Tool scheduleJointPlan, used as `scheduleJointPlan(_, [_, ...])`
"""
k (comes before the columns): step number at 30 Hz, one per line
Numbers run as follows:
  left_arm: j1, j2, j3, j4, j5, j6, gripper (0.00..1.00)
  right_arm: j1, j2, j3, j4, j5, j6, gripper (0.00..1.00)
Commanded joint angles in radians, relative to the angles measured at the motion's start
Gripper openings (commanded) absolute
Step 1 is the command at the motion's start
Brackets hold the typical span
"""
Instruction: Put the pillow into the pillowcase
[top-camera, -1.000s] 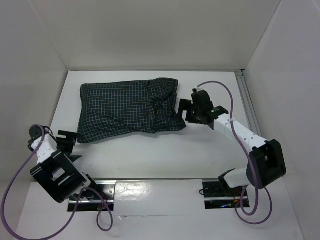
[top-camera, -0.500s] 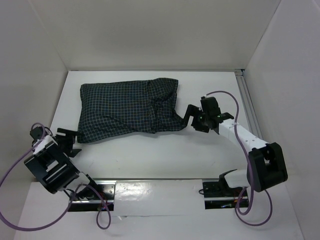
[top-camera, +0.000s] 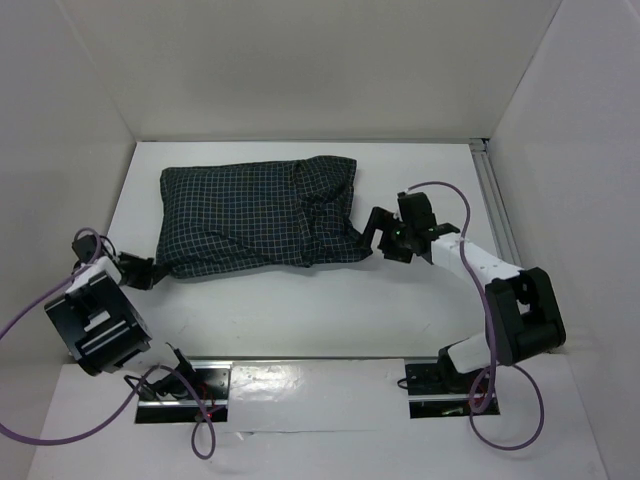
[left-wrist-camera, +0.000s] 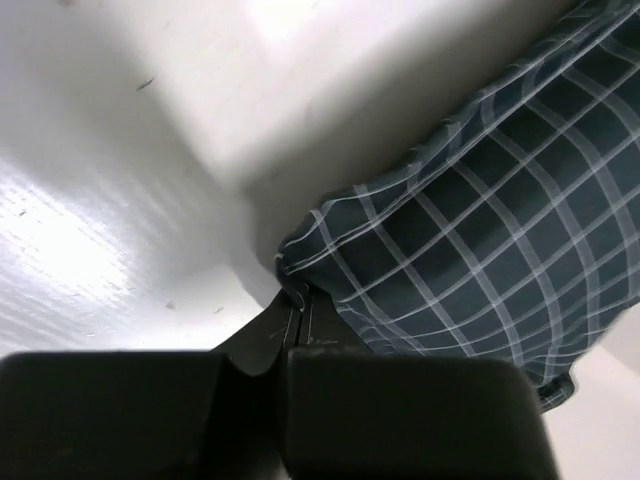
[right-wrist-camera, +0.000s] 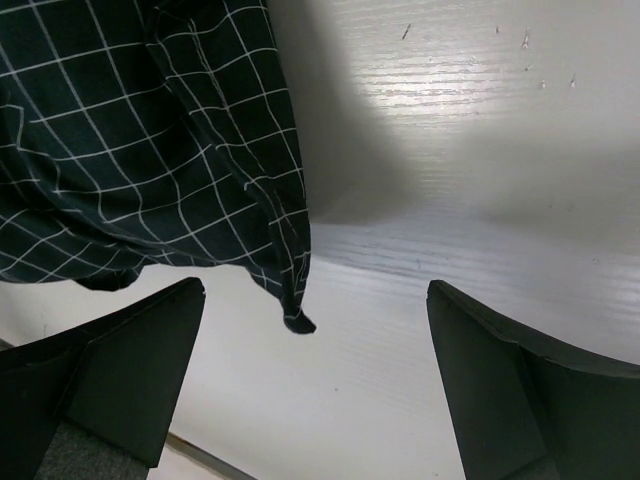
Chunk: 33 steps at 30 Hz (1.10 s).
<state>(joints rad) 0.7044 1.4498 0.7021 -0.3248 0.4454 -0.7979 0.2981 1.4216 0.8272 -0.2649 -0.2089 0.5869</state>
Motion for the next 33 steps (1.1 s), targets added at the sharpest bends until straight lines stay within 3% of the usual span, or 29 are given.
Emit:
scheduleJointPlan(1, [-0.003, -0.026, 0.060, -0.008, -0.008, -0.009, 0.00, -0.008, 0.039, 0.024, 0.061, -0.024, 0.010, 1.00])
scheduleJointPlan(10, [-0.042, -0.155, 0.152, -0.074, 0.004, -0.030, 0.00, -0.008, 0.143, 0.053, 0.160, -0.107, 0.010, 0.97])
scheduleJointPlan(12, [-0.042, -0.155, 0.168, -0.085, 0.013, -0.030, 0.00, -0.008, 0.158, 0.053, 0.214, -0.153, 0.019, 0.78])
scheduleJointPlan(14, [-0.051, -0.155, 0.181, -0.099, 0.013, -0.030, 0.00, -0.008, 0.158, 0.062, 0.242, -0.193, 0.030, 0.48])
scheduleJointPlan(15, [-0.051, -0.164, 0.181, -0.099, 0.013, -0.040, 0.00, -0.008, 0.158, 0.062, 0.260, -0.202, 0.043, 0.11])
scheduleJointPlan(16, [-0.051, -0.175, 0.194, -0.099, 0.024, -0.040, 0.00, -0.008, 0.148, 0.081, 0.260, -0.202, 0.053, 0.00])
scheduleJointPlan(19, [-0.060, -0.186, 0.241, -0.128, 0.045, -0.060, 0.00, -0.008, 0.087, 0.130, 0.179, -0.175, 0.053, 0.00])
scheduleJointPlan(26, [-0.045, -0.209, 0.463, -0.148, 0.096, -0.162, 0.00, -0.141, -0.004, 0.485, -0.124, 0.009, -0.027, 0.00])
scheduleJointPlan(33, [0.010, -0.186, 0.523, -0.034, 0.220, -0.293, 0.00, -0.260, -0.118, 0.541, -0.230, 0.078, -0.029, 0.00])
